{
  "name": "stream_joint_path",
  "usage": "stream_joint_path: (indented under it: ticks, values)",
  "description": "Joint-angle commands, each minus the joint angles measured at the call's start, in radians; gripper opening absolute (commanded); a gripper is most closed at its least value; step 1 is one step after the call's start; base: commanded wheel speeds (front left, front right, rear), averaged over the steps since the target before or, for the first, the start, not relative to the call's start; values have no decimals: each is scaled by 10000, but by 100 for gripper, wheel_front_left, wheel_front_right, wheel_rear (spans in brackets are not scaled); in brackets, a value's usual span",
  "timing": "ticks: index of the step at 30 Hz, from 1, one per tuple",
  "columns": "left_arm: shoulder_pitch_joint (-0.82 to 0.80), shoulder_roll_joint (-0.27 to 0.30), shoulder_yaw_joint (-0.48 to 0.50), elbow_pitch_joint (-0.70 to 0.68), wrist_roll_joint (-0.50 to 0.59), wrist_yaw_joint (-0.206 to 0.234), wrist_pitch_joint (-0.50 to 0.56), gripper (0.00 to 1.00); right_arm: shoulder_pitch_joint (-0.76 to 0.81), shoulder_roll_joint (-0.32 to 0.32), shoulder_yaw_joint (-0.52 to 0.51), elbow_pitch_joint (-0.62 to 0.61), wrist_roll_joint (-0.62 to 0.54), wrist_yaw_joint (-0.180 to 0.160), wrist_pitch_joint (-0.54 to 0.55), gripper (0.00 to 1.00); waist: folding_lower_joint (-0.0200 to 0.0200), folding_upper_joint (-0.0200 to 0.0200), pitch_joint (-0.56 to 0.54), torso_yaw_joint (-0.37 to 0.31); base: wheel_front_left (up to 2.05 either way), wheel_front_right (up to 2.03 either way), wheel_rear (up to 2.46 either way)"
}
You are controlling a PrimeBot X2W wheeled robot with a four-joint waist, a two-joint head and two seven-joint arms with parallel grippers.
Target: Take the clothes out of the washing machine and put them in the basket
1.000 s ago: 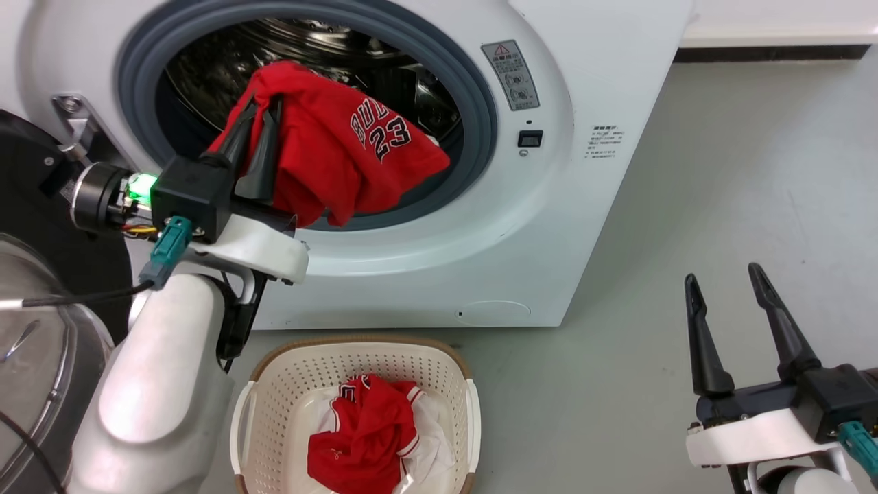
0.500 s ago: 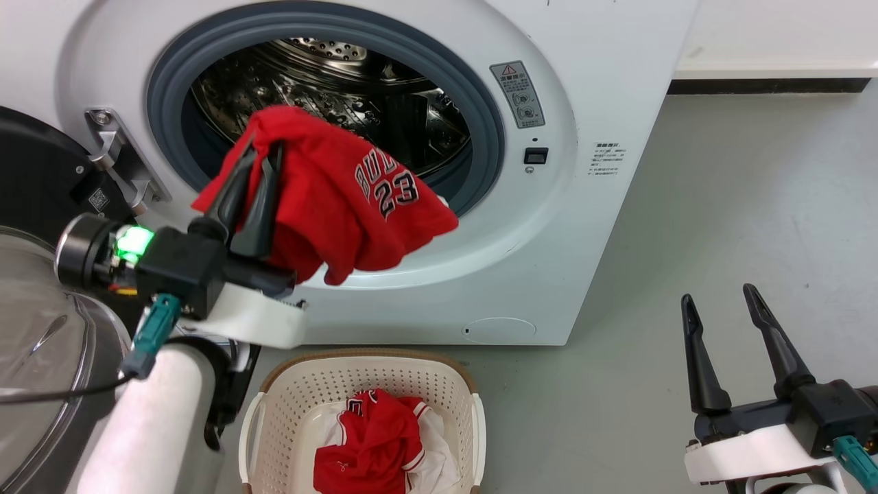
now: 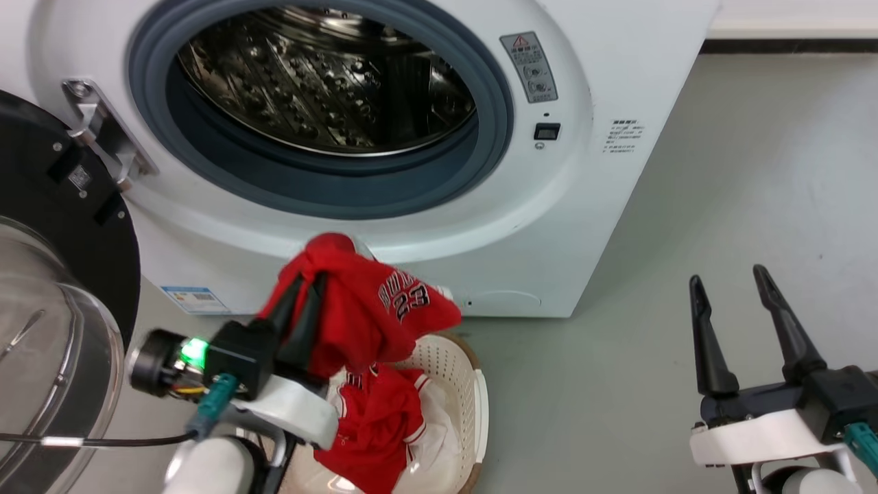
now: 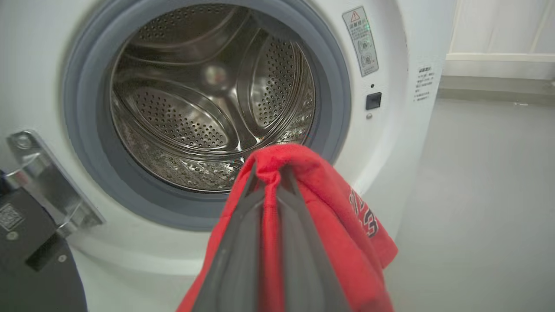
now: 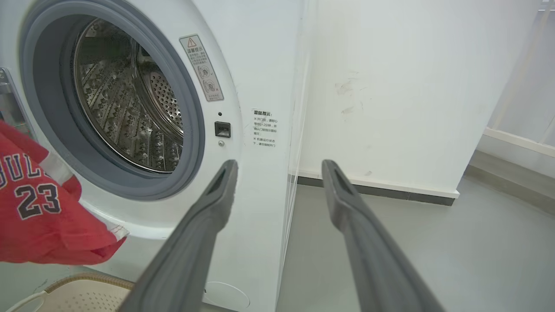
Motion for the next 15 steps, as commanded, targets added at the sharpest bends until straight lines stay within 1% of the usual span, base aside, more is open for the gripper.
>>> stream_joint_path:
  ticks: [1, 8, 15]
  values:
    - [57, -66, -19, 129, -42, -53, -91, 0, -184, 7, -28, -31, -30, -7, -16, 100, 0, -1, 220, 7, 0, 0, 0]
    - [-229, -372, -388, 2381, -196, -335, -611, 0, -710, 7, -1, -192, -61, -7, -18, 100, 0, -1, 1312, -183, 0, 0, 0]
    - [-1275, -676, -496, 5406, -278, -659, -1073, 0, -1477, 8, -37, -355, -71, -8, -18, 100, 0, -1, 2801, -609, 0, 0, 0]
